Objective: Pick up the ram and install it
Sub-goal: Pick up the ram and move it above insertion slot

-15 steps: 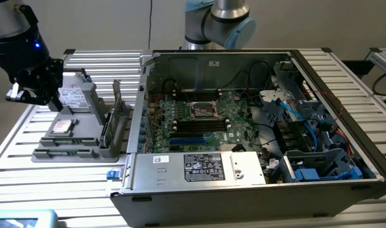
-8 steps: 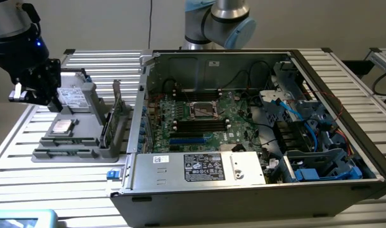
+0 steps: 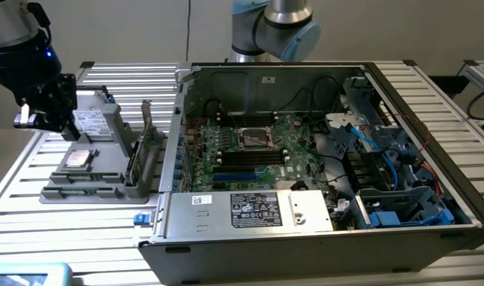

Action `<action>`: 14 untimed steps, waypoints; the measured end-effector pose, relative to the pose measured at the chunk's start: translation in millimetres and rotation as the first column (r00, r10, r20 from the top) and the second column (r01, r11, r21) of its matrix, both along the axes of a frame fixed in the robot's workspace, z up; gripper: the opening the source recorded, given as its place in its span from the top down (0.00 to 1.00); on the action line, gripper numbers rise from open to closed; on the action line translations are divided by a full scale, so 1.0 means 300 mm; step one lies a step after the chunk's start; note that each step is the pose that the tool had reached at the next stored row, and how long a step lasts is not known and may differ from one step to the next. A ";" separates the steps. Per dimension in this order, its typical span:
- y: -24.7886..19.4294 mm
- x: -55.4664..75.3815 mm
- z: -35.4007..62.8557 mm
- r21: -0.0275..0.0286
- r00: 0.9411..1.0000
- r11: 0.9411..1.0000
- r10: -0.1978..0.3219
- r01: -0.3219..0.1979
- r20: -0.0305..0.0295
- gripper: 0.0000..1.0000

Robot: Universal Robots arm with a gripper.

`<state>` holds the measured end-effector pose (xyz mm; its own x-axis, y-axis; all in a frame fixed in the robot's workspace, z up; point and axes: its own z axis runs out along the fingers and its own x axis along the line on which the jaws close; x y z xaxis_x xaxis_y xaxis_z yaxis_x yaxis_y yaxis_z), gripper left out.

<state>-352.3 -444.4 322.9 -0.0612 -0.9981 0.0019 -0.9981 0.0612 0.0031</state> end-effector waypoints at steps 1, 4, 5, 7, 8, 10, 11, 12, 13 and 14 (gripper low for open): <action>0.000 0.000 0.000 0.000 1.000 1.000 0.000 0.000 0.000 0.89; 0.000 -0.002 0.000 0.000 1.000 1.000 0.000 0.000 0.000 0.82; 0.000 -0.004 0.000 0.000 1.000 1.000 0.000 0.000 0.000 0.76; -0.001 -0.008 -0.002 0.000 1.000 1.000 0.000 0.000 0.000 0.70; -0.001 -0.012 -0.006 0.000 1.000 1.000 0.000 0.000 0.000 0.64; -0.002 -0.023 -0.018 0.000 1.000 1.000 0.000 0.000 0.000 0.64; -0.002 -0.028 -0.024 0.000 1.000 1.000 0.000 0.000 0.000 0.64; -0.002 -0.031 -0.030 0.000 1.000 1.000 0.000 0.000 0.000 0.64; -0.003 -0.033 -0.036 0.000 1.000 1.000 0.000 0.000 0.000 0.64; -0.004 -0.035 -0.042 0.000 1.000 1.000 0.000 0.000 0.000 0.64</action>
